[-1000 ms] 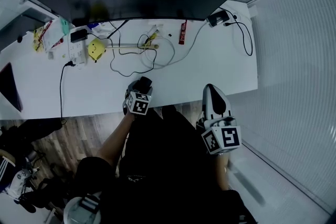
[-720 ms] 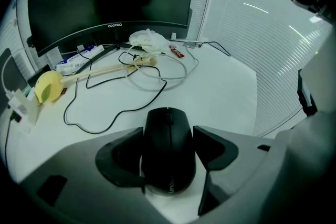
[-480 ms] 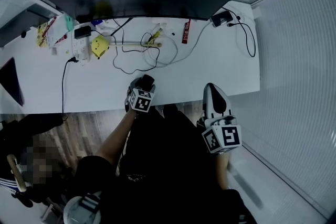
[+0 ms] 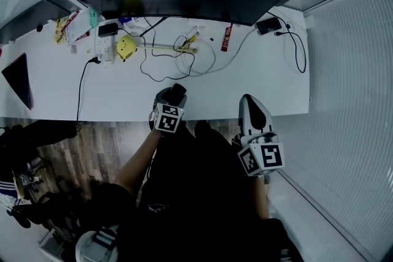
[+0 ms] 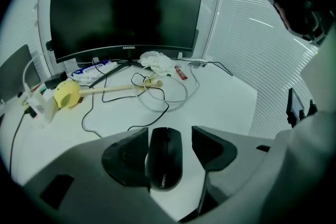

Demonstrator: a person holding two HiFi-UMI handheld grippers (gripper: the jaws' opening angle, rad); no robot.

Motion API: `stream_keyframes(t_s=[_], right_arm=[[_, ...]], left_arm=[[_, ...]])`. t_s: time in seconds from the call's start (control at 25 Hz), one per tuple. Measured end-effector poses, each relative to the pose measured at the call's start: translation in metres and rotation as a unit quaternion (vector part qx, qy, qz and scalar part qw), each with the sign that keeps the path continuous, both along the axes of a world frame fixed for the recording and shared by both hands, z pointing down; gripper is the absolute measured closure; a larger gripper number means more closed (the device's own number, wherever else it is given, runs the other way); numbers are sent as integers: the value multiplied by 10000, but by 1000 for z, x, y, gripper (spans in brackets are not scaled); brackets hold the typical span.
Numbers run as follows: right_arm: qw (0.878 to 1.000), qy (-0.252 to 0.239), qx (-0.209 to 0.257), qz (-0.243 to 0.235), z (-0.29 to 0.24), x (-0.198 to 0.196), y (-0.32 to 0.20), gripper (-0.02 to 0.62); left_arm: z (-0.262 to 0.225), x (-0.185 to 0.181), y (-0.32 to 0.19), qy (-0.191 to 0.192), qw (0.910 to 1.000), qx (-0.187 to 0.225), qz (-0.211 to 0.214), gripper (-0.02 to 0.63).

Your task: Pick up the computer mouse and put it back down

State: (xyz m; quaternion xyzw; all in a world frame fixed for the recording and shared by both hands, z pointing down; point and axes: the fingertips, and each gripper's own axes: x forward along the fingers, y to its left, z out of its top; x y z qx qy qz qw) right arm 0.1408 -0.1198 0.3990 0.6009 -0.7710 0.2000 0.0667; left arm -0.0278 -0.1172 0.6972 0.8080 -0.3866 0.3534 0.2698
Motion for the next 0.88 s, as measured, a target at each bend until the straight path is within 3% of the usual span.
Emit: stream_keyframes(t_s=[0.12, 0.28, 0.88], right_arm=[[9999, -67, 66, -141, -2, -2, 0, 597], [9994, -159, 106, -280, -4, -4, 0, 596], [9937, -315, 92, -1069, 7, -9, 22, 597]], left_arm=[[-21, -4, 0, 103, 9994, 187, -270, 399], [-53, -14, -1, 128, 9960, 493, -733, 588], [-129, -10, 36, 705, 9785, 1369, -1374, 600]])
